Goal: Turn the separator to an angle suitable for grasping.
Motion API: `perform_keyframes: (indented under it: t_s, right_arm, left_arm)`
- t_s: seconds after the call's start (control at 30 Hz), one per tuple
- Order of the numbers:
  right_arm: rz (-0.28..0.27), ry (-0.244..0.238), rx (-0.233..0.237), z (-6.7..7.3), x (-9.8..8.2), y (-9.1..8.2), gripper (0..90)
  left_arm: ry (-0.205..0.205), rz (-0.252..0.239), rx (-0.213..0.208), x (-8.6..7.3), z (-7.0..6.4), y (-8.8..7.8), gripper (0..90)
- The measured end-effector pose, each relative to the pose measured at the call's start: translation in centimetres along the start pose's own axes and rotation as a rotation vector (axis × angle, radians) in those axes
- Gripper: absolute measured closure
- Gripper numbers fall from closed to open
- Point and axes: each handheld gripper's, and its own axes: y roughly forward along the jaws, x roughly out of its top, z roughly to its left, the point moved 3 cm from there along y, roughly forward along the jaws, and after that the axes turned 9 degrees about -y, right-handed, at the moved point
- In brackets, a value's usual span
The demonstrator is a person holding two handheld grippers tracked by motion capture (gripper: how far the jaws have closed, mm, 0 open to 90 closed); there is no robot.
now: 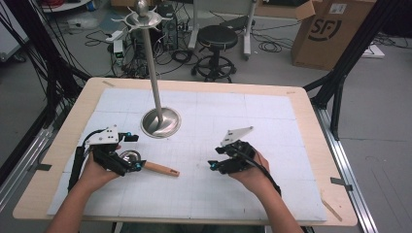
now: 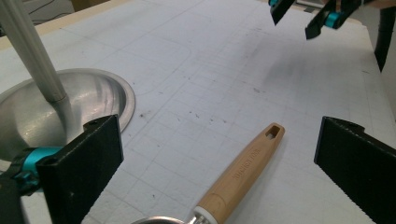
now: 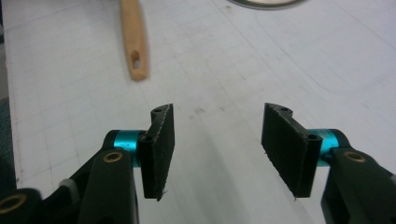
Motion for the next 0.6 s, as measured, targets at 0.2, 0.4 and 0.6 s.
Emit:
perform_keyframes:
  t_s: [0.2,0.4,0.6]
  right_arm:
    - [-0.037,0.044,-0.063,-0.9,-2.5,-2.5,40.1]
    - [-0.070,0.080,-0.103,-1.5,-4.4,-3.7,34.4]
    - [-0.173,0.142,-0.101,-2.0,-4.9,-5.3,28.3]
  left_arm:
    - [0.002,0.018,0.000,-0.1,-0.1,0.3,1.8]
    - [0.006,0.019,-0.005,-0.1,-0.1,0.1,1.8]
    - [0.007,0.016,-0.010,-0.1,-0.2,0.0,1.8]
